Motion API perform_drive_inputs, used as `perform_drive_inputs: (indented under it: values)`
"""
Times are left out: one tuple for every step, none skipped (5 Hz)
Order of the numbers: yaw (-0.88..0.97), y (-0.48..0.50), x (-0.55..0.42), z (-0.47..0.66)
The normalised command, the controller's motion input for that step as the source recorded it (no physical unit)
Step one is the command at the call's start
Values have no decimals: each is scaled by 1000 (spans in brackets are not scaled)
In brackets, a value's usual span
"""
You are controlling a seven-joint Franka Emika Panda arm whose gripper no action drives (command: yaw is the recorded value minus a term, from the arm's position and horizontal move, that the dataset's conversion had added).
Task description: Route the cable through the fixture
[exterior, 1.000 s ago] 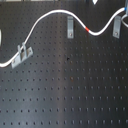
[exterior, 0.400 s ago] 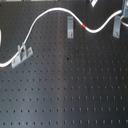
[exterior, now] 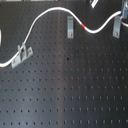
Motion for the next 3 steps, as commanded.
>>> perform_drive_inputs:
  values:
    - [0,-669,-3,4]
    - [-17,-349,13,2]
    - [0,-409,1,3]
